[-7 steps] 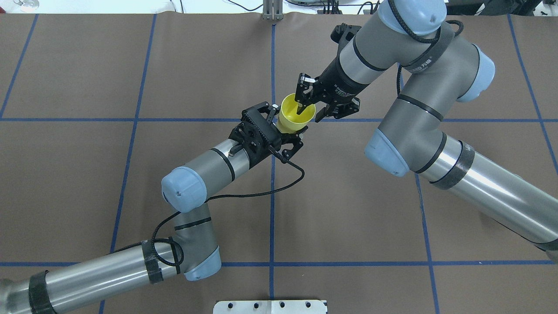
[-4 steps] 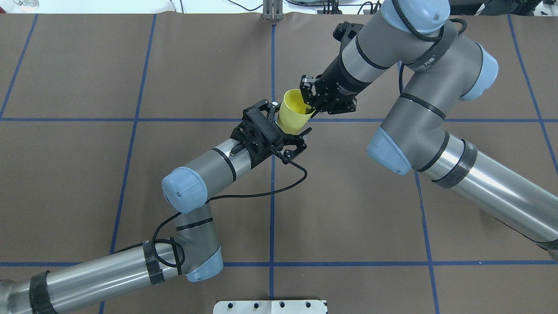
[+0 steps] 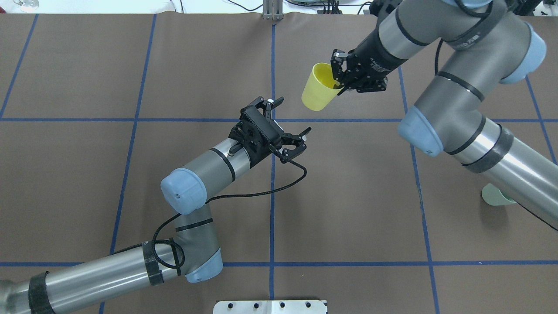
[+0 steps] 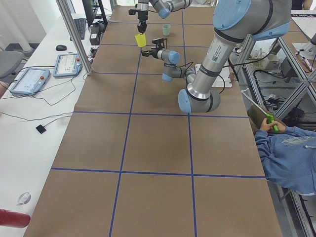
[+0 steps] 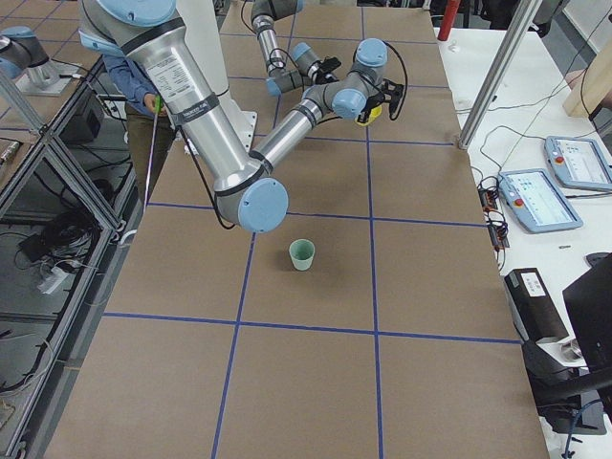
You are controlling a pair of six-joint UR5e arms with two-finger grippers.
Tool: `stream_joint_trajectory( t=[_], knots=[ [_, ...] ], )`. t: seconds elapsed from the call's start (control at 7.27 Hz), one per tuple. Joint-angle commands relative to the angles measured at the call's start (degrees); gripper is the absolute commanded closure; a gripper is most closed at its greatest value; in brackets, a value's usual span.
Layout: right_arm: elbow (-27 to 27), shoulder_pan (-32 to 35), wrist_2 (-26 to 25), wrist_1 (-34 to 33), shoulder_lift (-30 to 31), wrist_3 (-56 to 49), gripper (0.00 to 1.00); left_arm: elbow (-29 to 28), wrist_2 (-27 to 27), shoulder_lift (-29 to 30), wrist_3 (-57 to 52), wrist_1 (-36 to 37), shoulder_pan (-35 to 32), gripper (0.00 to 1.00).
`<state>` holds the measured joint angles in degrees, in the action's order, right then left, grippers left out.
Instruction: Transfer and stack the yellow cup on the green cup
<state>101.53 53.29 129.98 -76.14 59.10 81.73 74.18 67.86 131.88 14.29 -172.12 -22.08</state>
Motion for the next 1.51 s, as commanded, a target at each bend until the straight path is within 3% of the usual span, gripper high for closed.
stream_joint_trajectory(
  t=[0.0,0.28,0.41,0.69,1.38],
  knots=[
    [7.07,5.74,-0.26,-0.06,10.89,-0.6,1.0,0.35,-0.8,-0.83,-0.22,0.12,-0.42,0.01],
    [12.7,9.27,-0.78,0.03,22.93,-6.45,1.0,0.44,-2.55,-1.7,0.21,0.29,-1.38,0.01],
    [14.64,11.81,-0.87,0.03,29.78,-14.32,1.0,0.44,-5.08,-2.84,0.39,0.47,-2.52,0.01],
    [15.71,14.38,-1.05,0.2,39.21,-26.13,1.0,0.09,-10.19,-5.3,0.48,0.99,-3.41,0.01],
    [15.89,12.9,-1.84,0.56,44.96,-31.63,1.0,-0.35,-10.38,-5.4,0.48,1.17,-3.23,0.01]
  ],
)
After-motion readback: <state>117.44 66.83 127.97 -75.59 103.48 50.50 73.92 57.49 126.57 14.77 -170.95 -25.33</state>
